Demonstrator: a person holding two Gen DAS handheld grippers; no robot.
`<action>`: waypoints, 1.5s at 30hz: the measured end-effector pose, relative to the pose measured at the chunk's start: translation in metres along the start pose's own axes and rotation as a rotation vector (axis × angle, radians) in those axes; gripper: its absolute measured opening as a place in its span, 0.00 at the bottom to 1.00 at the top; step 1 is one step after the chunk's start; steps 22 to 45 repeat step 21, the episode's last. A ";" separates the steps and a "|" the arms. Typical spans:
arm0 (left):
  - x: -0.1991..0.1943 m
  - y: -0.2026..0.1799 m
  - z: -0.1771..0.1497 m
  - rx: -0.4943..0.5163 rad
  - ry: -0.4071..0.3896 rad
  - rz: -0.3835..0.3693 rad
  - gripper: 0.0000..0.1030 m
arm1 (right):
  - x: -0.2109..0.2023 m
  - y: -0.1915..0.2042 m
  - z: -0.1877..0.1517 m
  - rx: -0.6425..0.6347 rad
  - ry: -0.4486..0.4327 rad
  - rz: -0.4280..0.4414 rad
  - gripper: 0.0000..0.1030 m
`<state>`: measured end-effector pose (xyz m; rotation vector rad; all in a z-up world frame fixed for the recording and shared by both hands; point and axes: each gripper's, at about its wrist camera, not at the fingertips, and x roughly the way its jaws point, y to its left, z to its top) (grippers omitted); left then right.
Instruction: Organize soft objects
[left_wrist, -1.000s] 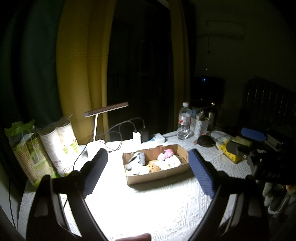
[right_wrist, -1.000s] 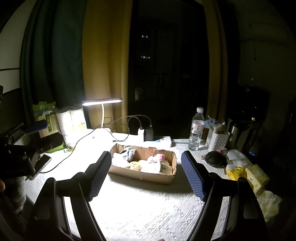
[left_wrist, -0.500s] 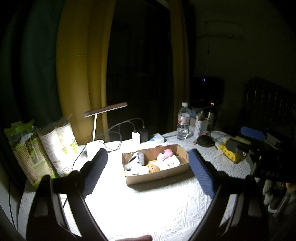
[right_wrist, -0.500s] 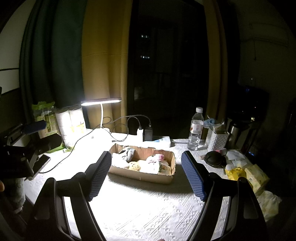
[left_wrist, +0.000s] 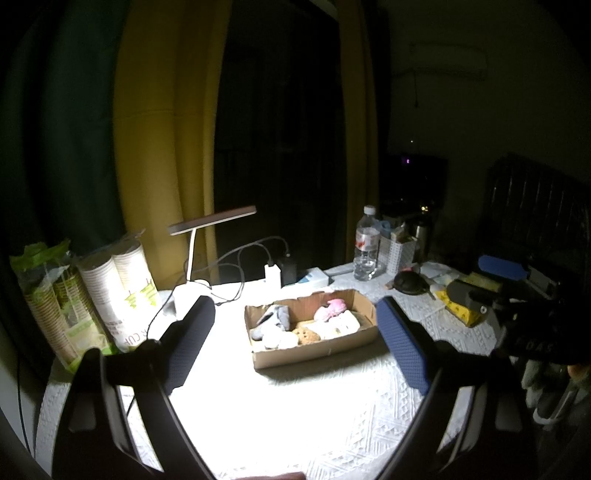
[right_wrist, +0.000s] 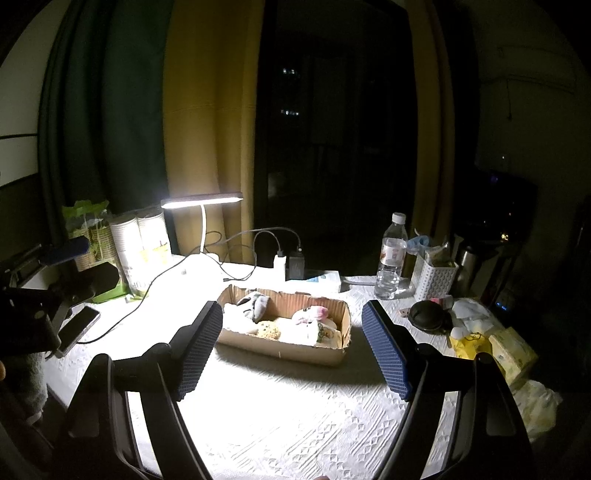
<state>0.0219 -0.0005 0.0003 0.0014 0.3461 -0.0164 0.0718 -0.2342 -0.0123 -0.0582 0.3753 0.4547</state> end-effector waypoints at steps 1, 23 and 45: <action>0.000 0.000 0.000 0.000 0.000 0.000 0.87 | 0.000 0.000 0.000 -0.001 -0.001 0.000 0.78; 0.011 -0.008 0.004 0.018 0.006 -0.019 0.87 | 0.009 -0.003 0.002 -0.019 0.014 -0.003 0.78; 0.011 -0.008 0.004 0.018 0.006 -0.019 0.87 | 0.009 -0.003 0.002 -0.019 0.014 -0.003 0.78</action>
